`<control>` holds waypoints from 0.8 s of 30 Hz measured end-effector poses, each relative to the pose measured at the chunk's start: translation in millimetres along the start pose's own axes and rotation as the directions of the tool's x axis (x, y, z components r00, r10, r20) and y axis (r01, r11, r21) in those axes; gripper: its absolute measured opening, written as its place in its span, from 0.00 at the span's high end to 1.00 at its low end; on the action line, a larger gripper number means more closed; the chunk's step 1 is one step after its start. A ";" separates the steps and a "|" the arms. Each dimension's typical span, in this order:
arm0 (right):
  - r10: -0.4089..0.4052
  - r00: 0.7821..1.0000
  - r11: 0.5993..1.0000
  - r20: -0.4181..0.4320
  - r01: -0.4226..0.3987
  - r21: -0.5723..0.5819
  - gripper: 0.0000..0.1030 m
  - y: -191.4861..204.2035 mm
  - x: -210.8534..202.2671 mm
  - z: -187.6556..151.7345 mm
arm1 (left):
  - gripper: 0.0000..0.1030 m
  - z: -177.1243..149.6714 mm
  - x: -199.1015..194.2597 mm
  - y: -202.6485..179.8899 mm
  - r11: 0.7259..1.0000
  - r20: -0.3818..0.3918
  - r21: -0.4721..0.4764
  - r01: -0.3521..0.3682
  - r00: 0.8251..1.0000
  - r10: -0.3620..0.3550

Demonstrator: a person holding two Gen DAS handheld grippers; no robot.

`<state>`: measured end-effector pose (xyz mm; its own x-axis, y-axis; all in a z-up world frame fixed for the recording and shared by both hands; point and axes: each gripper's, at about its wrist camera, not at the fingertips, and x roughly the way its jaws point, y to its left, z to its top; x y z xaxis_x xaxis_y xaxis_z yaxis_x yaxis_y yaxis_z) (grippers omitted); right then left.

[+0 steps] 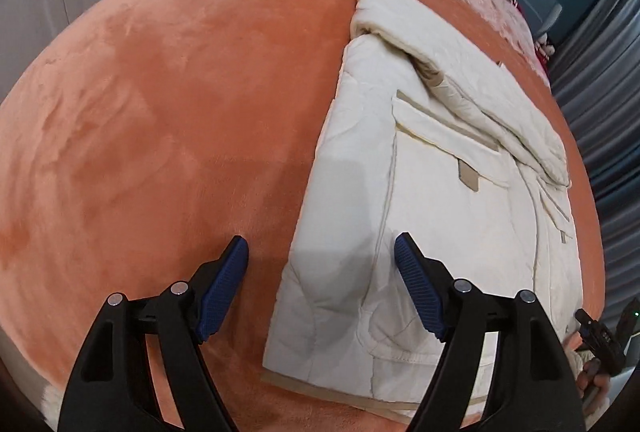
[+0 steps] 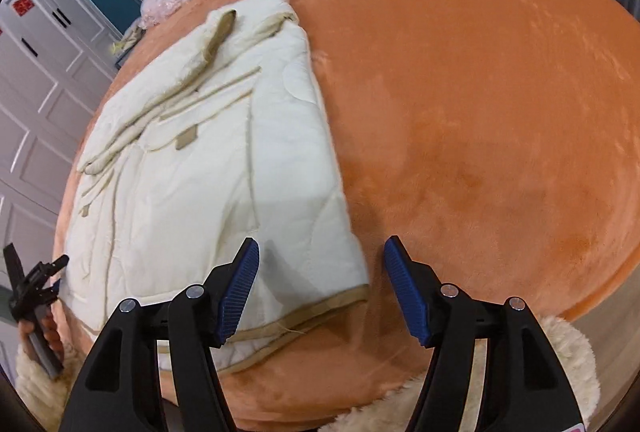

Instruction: Fold large clothes

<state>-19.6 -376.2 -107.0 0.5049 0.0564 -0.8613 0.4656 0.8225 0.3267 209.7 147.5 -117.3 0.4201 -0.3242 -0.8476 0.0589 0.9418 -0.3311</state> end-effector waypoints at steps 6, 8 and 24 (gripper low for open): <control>0.056 0.998 0.997 0.002 -0.056 0.051 0.41 5.0 11.6 -2.4 | 0.52 -7.1 -0.5 -6.2 1.000 -0.004 -0.015 0.009 1.000 -0.009; 0.102 0.995 0.991 0.004 -0.102 0.084 0.65 4.6 13.1 -2.1 | 0.76 -8.2 -4.0 -5.0 0.999 -0.015 -0.029 0.038 0.999 -0.039; 0.205 0.979 0.978 -0.006 -0.205 -0.042 0.94 15.5 -110.7 -52.0 | 0.94 -60.9 -150.9 -30.9 0.984 -0.023 0.169 0.057 0.998 -0.054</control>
<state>-106.1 -340.2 -26.8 0.5856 0.2267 -0.7783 0.3210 0.8167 0.4795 89.4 161.8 -4.4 0.3957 -0.3766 -0.8376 0.2346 0.9232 -0.3043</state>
